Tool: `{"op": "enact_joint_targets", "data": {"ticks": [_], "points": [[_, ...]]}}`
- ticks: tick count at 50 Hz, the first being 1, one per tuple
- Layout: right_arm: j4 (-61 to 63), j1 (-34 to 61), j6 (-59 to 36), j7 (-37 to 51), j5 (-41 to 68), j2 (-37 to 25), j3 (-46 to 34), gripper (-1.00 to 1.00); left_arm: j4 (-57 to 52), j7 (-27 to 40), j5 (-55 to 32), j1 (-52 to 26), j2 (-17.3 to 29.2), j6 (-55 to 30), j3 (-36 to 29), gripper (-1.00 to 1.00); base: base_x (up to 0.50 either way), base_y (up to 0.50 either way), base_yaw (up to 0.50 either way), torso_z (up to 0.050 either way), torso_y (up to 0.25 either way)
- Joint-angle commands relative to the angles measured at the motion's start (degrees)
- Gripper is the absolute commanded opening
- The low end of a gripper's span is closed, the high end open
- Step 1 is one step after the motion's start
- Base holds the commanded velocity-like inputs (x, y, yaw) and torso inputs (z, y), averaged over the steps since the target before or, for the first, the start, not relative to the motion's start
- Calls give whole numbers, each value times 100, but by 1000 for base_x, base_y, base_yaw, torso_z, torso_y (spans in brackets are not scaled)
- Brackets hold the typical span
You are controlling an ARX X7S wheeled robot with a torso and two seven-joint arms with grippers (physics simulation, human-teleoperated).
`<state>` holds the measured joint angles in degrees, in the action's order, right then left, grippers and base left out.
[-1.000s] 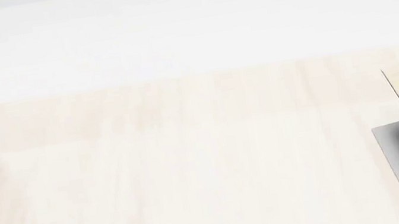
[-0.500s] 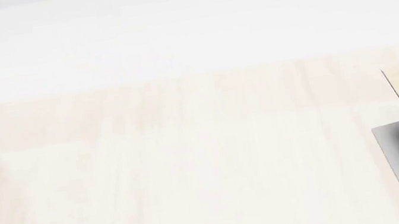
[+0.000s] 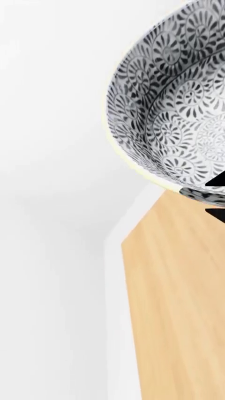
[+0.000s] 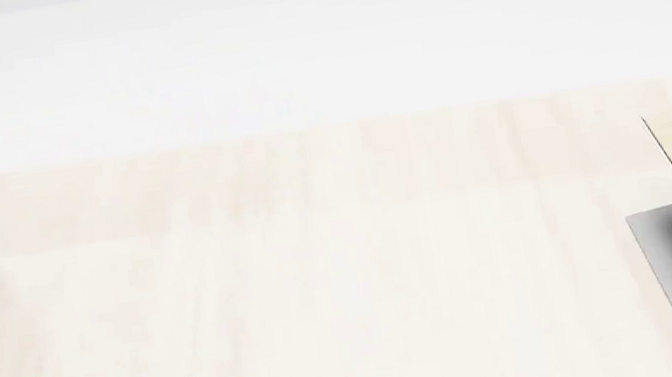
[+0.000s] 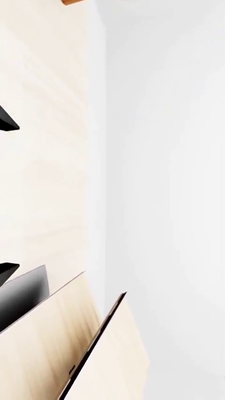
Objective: Close the top drawer of the cabinet and put the bowl on top of it.
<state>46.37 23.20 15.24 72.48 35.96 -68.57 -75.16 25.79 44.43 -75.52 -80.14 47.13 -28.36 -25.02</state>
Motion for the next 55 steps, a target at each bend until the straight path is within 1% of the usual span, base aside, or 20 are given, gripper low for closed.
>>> {"op": "enact_joint_targets", "data": {"ticks": [1,9,20,30,50,55], "points": [[141,160,-262,24,179,-5,70,100,466,-267,258,-182,-55,203,16,-100,0,0,0,0,0],[26,117,-233,59,210,17,79,100,903,-478,360,-302,-166,359,25,-100,0,0,0,0,1],[-53,288,-442,-37,417,183,139,100,949,-12,278,-20,22,673,332,-100,0,0,0,0,0],[-61,272,-422,-50,420,181,155,100,823,285,150,63,140,569,437,-100,0,0,0,0,1],[-130,203,-339,-105,373,203,167,100,647,784,18,405,354,684,683,-100,0,0,0,1,0],[-147,162,-286,-100,352,186,169,100,717,764,84,430,332,738,661,-100,0,0,0,0,0]]}}
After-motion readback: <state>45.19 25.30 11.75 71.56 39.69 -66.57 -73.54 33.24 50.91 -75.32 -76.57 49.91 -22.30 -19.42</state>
